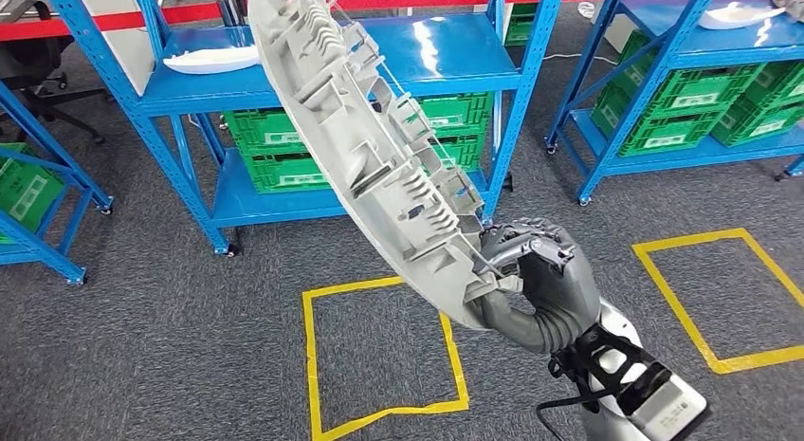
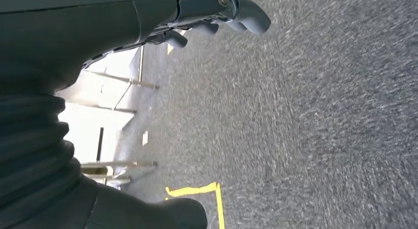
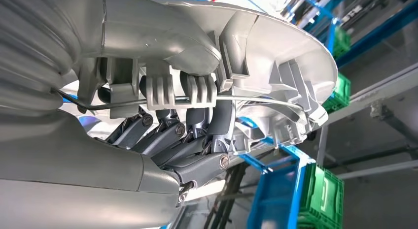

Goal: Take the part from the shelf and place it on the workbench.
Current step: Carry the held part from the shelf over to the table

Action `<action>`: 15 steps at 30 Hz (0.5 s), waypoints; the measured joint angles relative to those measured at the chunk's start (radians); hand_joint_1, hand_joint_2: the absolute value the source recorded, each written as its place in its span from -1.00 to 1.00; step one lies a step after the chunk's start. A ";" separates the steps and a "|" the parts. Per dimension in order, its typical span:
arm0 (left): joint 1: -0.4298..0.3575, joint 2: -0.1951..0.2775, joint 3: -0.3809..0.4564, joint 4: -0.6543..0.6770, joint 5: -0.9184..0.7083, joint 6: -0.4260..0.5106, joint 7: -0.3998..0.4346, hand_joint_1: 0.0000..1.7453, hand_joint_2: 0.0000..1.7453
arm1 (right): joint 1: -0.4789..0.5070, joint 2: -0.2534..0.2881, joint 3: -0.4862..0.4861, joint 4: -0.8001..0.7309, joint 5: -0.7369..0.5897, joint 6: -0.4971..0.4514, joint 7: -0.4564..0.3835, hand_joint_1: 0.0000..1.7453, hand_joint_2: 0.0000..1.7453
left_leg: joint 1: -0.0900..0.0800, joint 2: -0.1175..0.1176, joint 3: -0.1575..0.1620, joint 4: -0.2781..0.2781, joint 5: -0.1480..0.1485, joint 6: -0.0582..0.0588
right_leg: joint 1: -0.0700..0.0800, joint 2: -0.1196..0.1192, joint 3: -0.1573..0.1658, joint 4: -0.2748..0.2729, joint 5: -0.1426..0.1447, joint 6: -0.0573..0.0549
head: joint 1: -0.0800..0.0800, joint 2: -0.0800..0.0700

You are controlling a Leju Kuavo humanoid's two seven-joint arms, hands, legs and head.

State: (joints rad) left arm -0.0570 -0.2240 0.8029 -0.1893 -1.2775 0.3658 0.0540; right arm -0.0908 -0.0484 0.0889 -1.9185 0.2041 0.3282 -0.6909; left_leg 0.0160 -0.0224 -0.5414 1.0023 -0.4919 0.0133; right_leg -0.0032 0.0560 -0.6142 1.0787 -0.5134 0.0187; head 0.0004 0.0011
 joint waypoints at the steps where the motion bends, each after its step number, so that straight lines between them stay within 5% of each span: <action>1: 0.001 0.001 0.000 0.000 0.000 0.000 0.000 -1.00 1.00 | 0.005 0.000 0.001 -0.006 0.000 -0.003 0.000 1.00 1.00 | -0.001 0.013 -0.001 0.000 0.000 0.003 | 0.000 -0.023 -0.031 0.063 -0.032 0.003 | 0.002 0.000; 3: 0.003 0.002 0.000 0.000 -0.001 0.000 -0.001 -1.00 1.00 | 0.016 -0.002 0.002 -0.013 -0.003 -0.006 0.000 1.00 1.00 | -0.002 0.042 -0.003 0.001 -0.001 0.005 | -0.003 -0.043 -0.094 0.192 -0.082 0.009 | 0.004 0.000; 4: 0.003 0.003 0.000 0.000 0.000 -0.001 0.000 -1.00 1.00 | 0.022 -0.003 0.002 -0.016 -0.004 -0.006 0.000 1.00 1.00 | -0.003 0.056 -0.004 0.002 -0.001 0.005 | -0.004 -0.048 -0.106 0.217 -0.083 0.011 | 0.004 0.000; 5: 0.002 0.003 0.000 0.000 0.000 -0.001 0.000 -1.00 1.00 | 0.026 -0.004 0.002 -0.018 -0.006 -0.006 0.000 1.00 1.00 | -0.003 0.070 -0.004 0.004 -0.002 0.005 | -0.006 -0.052 -0.096 0.201 -0.065 0.011 | 0.004 0.000; 9: -0.001 0.002 0.000 0.000 0.000 -0.007 0.000 -1.00 1.00 | 0.029 -0.009 0.003 -0.028 -0.012 -0.005 0.000 1.00 1.00 | -0.007 0.113 -0.003 0.013 -0.010 -0.008 | 0.001 -0.109 0.034 -0.046 0.034 -0.002 | 0.003 0.000; 12: -0.002 0.001 0.000 0.000 0.000 -0.009 -0.001 -1.00 1.00 | 0.028 -0.013 0.003 -0.030 -0.020 -0.005 0.000 1.00 1.00 | -0.011 0.138 0.000 0.012 -0.012 -0.024 | 0.006 -0.094 0.036 -0.068 0.038 -0.017 | 0.003 0.000; 15: -0.004 -0.001 0.000 0.000 0.001 -0.005 0.000 -1.00 1.00 | 0.022 -0.019 0.003 -0.030 -0.029 -0.010 0.000 1.00 1.00 | -0.007 0.084 -0.024 0.070 -0.054 -0.041 | -0.003 -0.067 0.034 -0.076 0.049 -0.033 | 0.000 0.000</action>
State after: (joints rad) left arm -0.0612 -0.2255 0.8028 -0.1898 -1.2763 0.3612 0.0538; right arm -0.0685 -0.0669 0.0923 -1.9490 0.1752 0.3185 -0.6907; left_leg 0.0087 0.0618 -0.5653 1.0723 -0.5455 -0.0281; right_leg -0.0060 -0.0105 -0.5800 1.0029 -0.4648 -0.0145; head 0.0007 0.0011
